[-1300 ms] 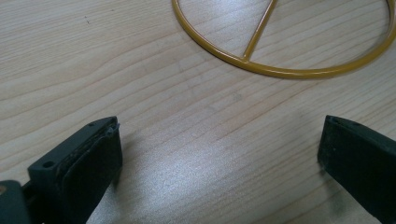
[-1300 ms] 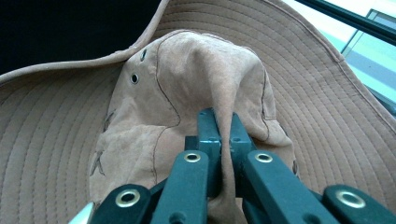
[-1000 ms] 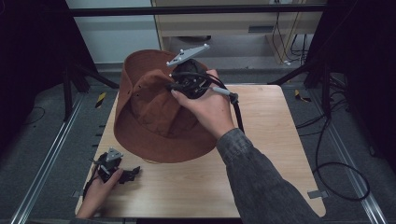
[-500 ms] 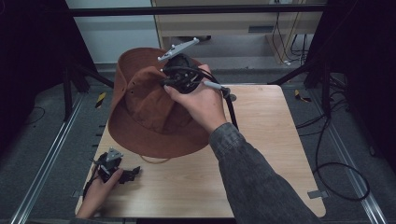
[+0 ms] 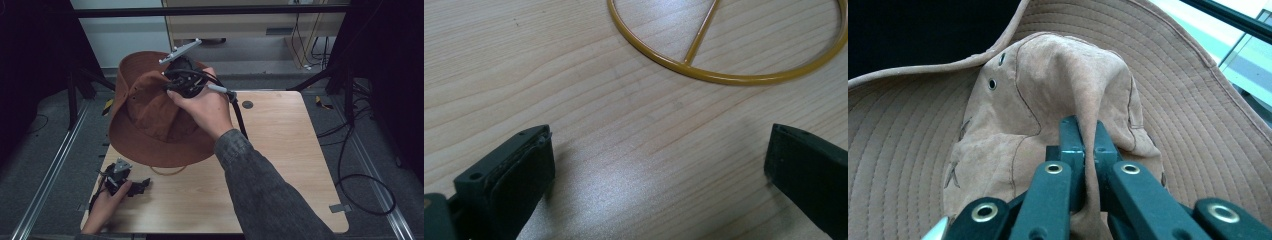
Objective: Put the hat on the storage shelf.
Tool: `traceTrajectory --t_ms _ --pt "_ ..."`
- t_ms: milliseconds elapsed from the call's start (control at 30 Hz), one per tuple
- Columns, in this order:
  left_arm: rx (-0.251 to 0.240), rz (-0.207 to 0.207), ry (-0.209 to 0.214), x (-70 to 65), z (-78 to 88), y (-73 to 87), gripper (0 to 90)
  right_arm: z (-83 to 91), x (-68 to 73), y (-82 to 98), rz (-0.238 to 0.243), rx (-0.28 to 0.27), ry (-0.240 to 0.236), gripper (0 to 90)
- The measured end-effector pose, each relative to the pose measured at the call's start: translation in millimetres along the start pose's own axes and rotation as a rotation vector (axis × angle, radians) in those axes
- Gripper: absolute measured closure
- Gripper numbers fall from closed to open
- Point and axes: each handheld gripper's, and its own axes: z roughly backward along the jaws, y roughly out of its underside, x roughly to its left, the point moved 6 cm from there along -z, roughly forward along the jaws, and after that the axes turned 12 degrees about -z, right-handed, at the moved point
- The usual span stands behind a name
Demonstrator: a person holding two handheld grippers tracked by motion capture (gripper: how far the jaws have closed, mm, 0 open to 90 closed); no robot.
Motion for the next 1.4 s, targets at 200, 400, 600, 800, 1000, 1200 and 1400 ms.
traceTrajectory --t_ms 200,400,600,800,1000,1200,1400 --pt "0.008 -0.010 0.004 0.3 0.6 0.5 0.0 -12.5 -1.1 0.9 -0.006 0.012 -0.003 88.9" --pt "0.006 -0.008 0.003 0.2 0.4 0.4 0.0 -26.2 2.4 2.1 -0.010 0.033 -0.012 88.9" --pt "0.006 -0.008 0.003 0.2 0.4 0.3 0.0 -33.8 5.6 3.5 -0.005 0.046 -0.019 88.9" --pt "0.006 -0.008 0.003 0.2 0.4 0.3 0.0 -40.1 9.1 4.1 0.001 0.055 -0.026 88.8" --pt "0.005 -0.009 0.002 0.2 0.3 0.4 0.0 -47.1 13.0 2.4 0.003 0.065 -0.032 88.6" --pt "0.005 -0.009 0.002 0.2 0.3 0.4 0.0 -55.1 17.3 2.5 0.005 0.075 -0.041 88.3" --pt "0.006 -0.009 0.002 0.2 0.3 0.4 0.0 -63.6 21.6 3.7 0.010 0.084 -0.050 87.4"
